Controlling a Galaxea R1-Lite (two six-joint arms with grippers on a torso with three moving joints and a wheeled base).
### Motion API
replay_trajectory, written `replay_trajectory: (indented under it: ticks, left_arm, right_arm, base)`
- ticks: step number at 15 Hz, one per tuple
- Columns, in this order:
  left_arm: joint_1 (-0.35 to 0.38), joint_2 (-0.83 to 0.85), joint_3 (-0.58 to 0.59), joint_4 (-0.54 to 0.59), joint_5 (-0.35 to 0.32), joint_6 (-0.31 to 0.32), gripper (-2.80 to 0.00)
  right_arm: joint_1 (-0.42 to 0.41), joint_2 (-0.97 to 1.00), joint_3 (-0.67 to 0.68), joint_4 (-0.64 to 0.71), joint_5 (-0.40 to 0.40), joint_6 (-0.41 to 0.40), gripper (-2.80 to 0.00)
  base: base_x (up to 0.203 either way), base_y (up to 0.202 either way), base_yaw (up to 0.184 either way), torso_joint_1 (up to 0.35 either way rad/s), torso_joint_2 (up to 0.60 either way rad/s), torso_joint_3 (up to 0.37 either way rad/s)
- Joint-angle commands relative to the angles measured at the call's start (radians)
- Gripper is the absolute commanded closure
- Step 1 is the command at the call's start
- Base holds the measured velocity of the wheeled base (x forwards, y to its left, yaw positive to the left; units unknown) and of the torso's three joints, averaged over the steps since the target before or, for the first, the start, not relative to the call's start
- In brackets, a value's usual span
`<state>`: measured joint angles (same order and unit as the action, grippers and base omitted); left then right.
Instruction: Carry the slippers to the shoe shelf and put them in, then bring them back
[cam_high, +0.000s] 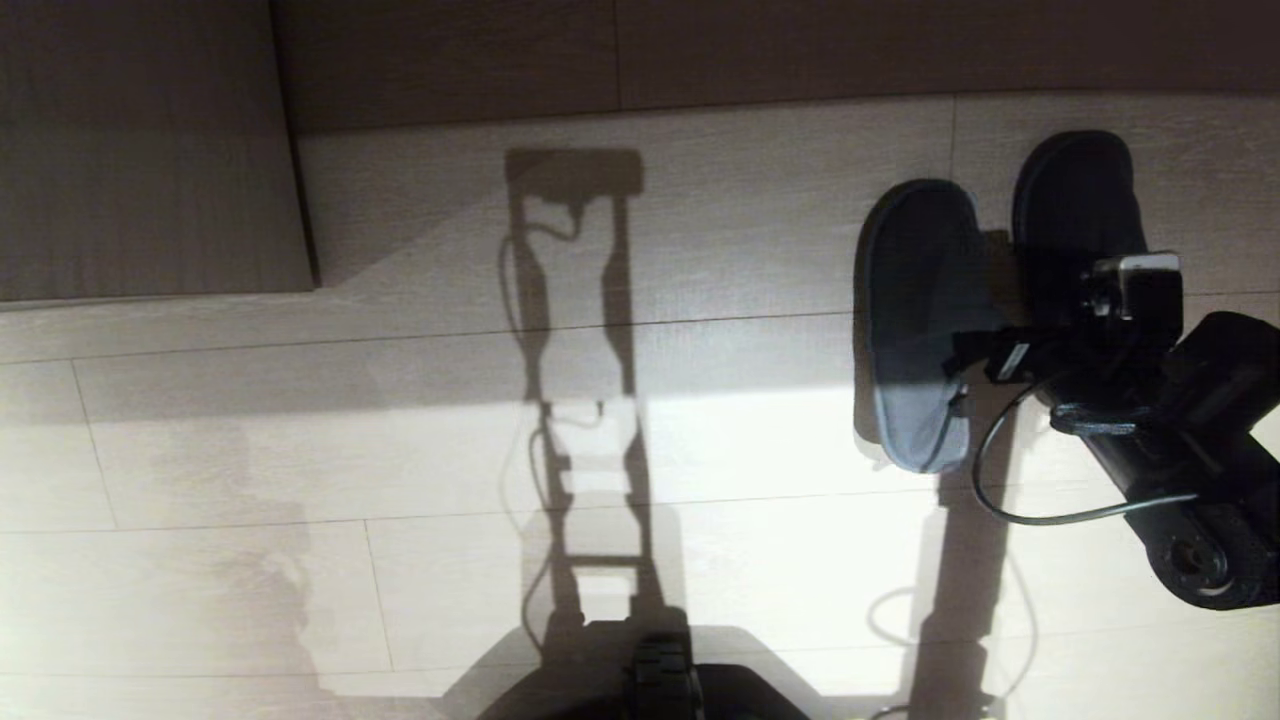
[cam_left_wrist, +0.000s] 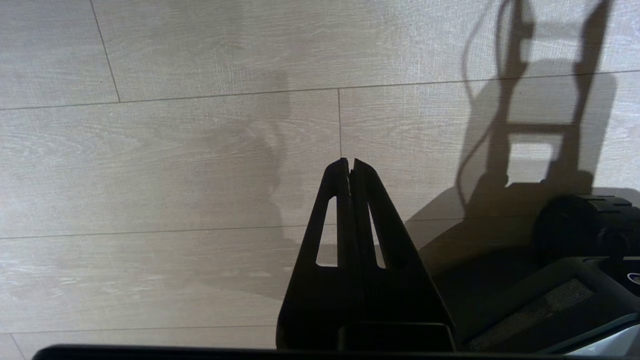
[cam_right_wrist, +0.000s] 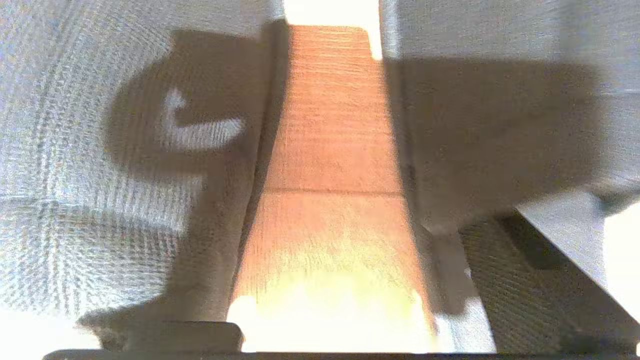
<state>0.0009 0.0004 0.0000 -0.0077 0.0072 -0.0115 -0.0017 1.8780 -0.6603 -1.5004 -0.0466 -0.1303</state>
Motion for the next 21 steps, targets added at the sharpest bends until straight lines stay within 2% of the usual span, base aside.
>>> replay_trajectory:
  ticks: [1,8,10,13,16,19,20,21]
  left_arm:
    - [0.001,0.000,0.000,0.000,0.000,-0.001,0.00]
    - [0.001,0.000,0.000,0.000,0.000,-0.001,0.00]
    - [0.001,-0.001,0.000,-0.001,0.000,-0.001,0.00]
    - [0.001,0.000,0.000,-0.001,0.000,-0.001,0.00]
    - [0.000,0.000,0.000,-0.001,0.000,-0.001,0.00]
    - [0.001,0.000,0.000,0.000,0.000,-0.001,0.00]
    - [0.001,0.000,0.000,-0.002,0.000,-0.001,0.00]
    - [0.001,0.000,0.000,0.000,0.000,-0.001,0.00]
  right_arm:
    - [0.000,-0.048,0.033,-0.014,-0.002,-0.003,-2.80]
    - [0.005,-0.091,0.093,0.006,0.007,-0.005,-2.80]
    - [0.005,-0.092,0.126,0.007,0.033,-0.011,-2.80]
    - [0.002,-0.131,0.216,0.012,0.062,-0.056,-2.80]
    - [0.002,-0.245,0.307,0.074,0.066,-0.113,-2.80]
    - [0.033,-0.328,0.322,0.122,0.089,-0.125,-2.80]
    - [0.066,-0.328,0.316,0.127,0.115,-0.122,0.00]
    - [0.119,-0.330,0.298,0.138,0.140,-0.122,0.00]
  base:
    - [0.000,0.000,0.000,0.000,0.00,0.000]
    - [0.000,0.000,0.000,0.000,0.00,0.000]
    - [0.000,0.000,0.000,0.000,0.00,0.000]
    - [0.000,0.000,0.000,0.000,0.00,0.000]
    - [0.000,0.000,0.000,0.000,0.00,0.000]
    - [0.000,0.000,0.000,0.000,0.00,0.000]
    - [0.000,0.000,0.000,0.000,0.00,0.000]
    - [0.000,0.000,0.000,0.000,0.00,0.000]
